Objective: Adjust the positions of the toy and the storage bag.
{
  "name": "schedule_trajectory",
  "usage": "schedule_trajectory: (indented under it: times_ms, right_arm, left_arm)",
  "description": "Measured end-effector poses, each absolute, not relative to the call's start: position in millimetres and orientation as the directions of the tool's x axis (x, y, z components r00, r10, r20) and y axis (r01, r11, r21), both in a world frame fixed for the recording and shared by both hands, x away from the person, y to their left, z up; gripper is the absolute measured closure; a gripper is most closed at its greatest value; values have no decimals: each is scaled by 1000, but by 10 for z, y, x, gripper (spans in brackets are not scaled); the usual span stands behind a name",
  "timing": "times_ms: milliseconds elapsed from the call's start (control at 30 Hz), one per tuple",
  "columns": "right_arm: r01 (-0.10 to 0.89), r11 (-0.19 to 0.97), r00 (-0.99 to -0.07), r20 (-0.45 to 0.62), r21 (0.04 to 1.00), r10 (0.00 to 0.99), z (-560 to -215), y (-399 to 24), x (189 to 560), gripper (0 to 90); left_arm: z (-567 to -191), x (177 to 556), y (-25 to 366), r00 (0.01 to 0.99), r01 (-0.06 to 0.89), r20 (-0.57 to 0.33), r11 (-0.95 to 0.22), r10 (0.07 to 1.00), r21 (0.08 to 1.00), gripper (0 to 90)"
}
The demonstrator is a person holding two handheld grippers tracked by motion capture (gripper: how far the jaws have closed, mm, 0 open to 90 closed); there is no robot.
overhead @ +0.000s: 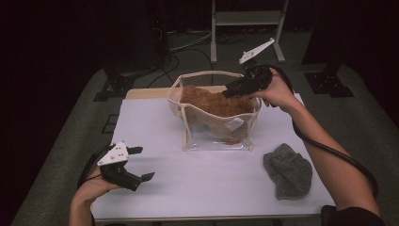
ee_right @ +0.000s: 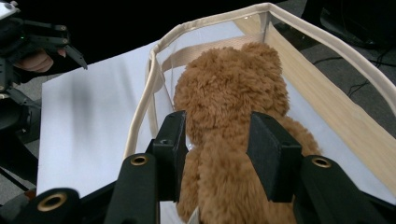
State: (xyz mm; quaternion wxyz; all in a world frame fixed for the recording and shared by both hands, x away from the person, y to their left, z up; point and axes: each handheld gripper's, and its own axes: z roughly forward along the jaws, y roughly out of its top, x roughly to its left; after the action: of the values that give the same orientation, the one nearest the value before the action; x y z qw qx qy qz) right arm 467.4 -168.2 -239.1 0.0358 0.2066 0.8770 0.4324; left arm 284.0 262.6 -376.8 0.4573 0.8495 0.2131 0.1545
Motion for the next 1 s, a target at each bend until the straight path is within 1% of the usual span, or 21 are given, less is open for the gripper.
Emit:
schedule_trajectory:
  times_ms: [633, 733, 1000]
  right_arm:
    - [384, 461, -868, 144, 800, 475, -2417, -2382, 4360, 520]
    - [399, 445, -858, 155, 802, 490, -2446, -2495, 4321, 493]
    - [432, 410, -833, 181, 803, 523, -2558, -2770, 4204, 460]
  left_arm:
    - [-3760, 2836, 2675, 854, 223, 62, -472, 517, 853, 30]
    - [-3769, 2841, 2672, 853, 224, 61, -470, 518, 854, 31]
    - [-3779, 2850, 2685, 852, 229, 57, -468, 520, 854, 31]
